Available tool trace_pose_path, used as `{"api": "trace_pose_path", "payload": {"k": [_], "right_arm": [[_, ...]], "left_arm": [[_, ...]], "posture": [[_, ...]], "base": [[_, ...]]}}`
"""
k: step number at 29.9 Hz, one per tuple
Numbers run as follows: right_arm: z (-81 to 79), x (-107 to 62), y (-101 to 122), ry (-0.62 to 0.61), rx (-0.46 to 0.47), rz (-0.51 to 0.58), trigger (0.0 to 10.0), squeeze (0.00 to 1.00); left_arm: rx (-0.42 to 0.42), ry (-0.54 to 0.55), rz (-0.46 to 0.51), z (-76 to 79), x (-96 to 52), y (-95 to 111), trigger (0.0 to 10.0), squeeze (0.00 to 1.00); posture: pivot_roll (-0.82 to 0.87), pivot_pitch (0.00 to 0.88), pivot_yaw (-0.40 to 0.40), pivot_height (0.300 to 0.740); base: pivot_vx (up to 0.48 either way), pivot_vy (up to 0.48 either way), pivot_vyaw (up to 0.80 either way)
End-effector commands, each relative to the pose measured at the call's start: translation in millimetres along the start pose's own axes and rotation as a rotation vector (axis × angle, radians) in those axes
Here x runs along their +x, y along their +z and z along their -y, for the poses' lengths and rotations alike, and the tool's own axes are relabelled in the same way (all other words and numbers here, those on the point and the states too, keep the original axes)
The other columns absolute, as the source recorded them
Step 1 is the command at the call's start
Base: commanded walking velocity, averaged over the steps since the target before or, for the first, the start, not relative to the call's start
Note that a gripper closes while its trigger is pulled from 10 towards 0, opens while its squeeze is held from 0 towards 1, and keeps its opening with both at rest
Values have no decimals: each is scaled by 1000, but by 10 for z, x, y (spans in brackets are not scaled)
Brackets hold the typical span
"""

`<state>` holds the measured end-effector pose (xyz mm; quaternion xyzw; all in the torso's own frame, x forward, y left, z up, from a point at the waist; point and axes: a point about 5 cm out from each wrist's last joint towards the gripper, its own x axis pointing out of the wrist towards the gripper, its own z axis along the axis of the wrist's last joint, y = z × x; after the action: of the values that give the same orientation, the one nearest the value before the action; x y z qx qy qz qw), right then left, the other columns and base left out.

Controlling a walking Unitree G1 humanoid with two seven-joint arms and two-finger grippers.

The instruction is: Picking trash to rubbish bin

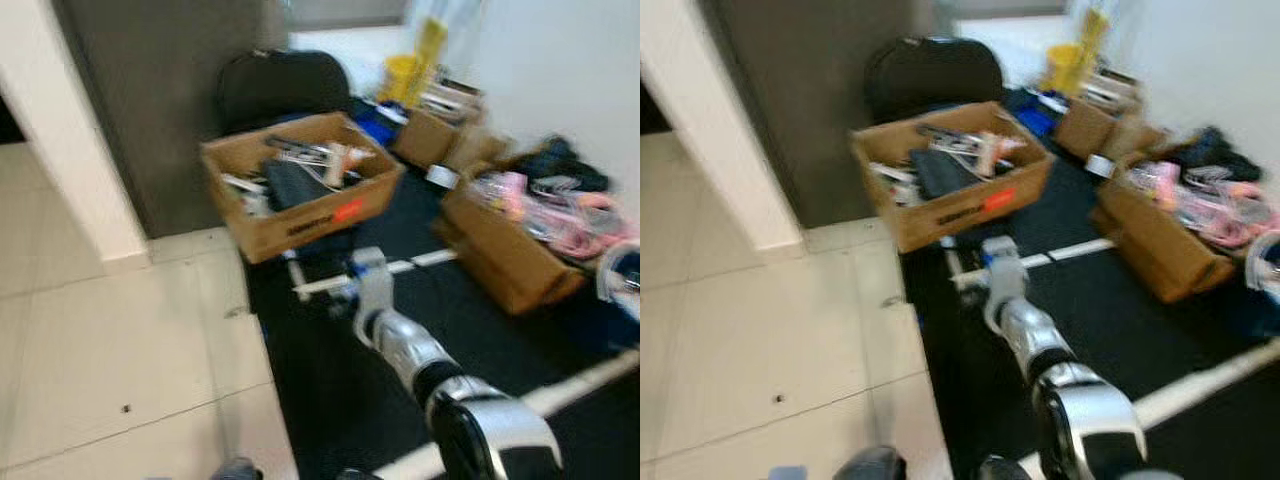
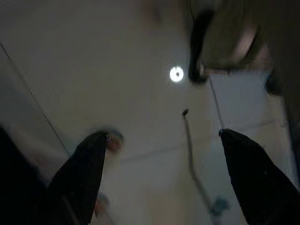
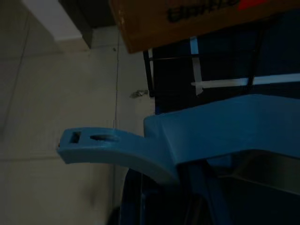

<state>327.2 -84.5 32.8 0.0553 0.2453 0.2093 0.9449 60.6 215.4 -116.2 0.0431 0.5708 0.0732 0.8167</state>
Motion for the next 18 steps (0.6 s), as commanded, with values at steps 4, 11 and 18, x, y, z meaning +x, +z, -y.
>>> {"api": "trace_pose_path", "payload": {"k": [4,11,18], "right_arm": [[45,14,206,-6,40,80,10000,0],[0,38,307,14,38,111,10000,0],[-25,43,317,31,39,118,10000,0]], "left_arm": [[-2,-9,-5,31,-5,-24,10000,0],[-6,-10,-6,38,-7,-35,10000,0],[-8,-10,-6,44,-7,-35,10000,0]], "posture": [[129,48,-64,740],[130,53,-66,740],[130,53,-66,740]], "base": [[313,0,-800],[311,0,-427],[313,0,0]]}}
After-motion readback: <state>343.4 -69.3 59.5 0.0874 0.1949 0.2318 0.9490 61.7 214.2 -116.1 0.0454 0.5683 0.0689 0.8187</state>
